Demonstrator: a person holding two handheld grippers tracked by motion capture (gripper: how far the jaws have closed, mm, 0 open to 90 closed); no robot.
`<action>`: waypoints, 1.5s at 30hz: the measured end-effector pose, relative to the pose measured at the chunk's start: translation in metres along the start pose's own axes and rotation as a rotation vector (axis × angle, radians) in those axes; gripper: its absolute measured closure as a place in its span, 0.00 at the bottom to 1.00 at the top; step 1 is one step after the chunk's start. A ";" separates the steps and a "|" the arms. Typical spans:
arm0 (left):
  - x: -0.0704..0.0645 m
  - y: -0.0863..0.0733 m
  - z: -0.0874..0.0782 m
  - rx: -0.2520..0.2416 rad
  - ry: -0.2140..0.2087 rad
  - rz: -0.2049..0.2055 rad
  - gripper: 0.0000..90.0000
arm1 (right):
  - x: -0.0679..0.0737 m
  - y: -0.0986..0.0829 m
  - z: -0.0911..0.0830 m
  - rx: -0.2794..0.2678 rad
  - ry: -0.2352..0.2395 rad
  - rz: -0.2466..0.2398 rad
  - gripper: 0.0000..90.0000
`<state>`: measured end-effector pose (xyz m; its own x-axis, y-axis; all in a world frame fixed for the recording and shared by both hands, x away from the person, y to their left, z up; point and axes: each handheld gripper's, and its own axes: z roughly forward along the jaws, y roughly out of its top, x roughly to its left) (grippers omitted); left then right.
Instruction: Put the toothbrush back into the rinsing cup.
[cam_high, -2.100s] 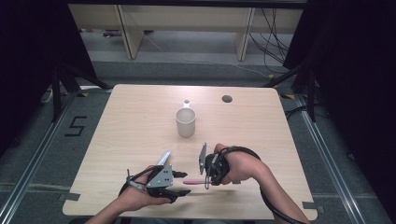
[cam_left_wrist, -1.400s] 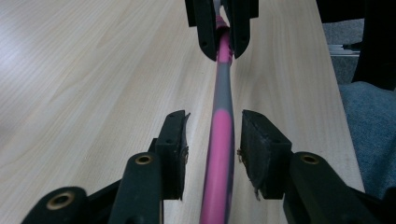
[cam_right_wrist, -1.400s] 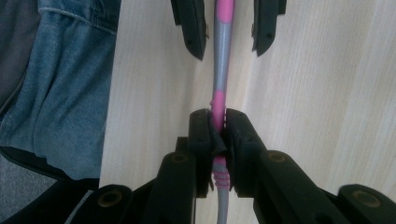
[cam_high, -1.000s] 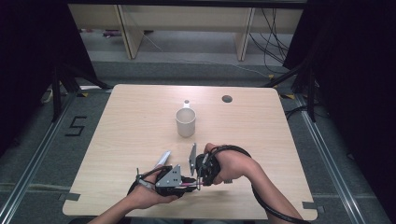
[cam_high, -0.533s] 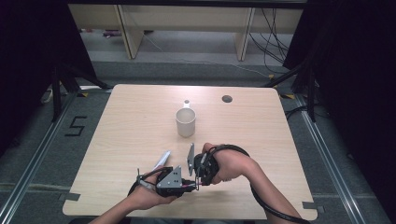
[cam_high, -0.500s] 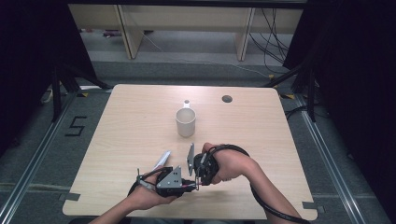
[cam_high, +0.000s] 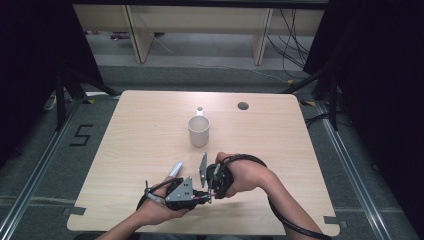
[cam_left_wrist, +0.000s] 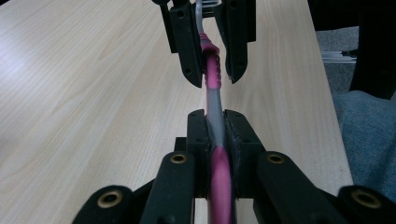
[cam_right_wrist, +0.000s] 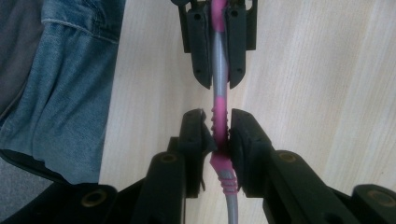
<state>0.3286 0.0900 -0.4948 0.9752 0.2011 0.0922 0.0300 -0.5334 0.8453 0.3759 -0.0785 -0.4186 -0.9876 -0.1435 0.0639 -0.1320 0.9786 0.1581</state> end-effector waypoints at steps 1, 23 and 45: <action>0.000 0.000 0.000 0.003 0.003 0.001 0.90 | 0.000 0.000 -0.001 0.003 -0.003 -0.002 0.79; 0.015 -0.002 -0.016 -0.130 0.198 -0.075 0.90 | 0.016 -0.073 -0.038 -0.809 -0.366 0.525 0.51; 0.032 0.005 -0.033 -0.254 0.380 -0.134 0.90 | 0.022 -0.071 0.007 -1.139 -0.303 0.823 0.51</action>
<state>0.3530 0.1205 -0.4702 0.8156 0.5660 0.1201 0.0490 -0.2744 0.9604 0.3632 -0.1499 -0.4350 -0.7474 0.5722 0.3377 0.4705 0.0969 0.8771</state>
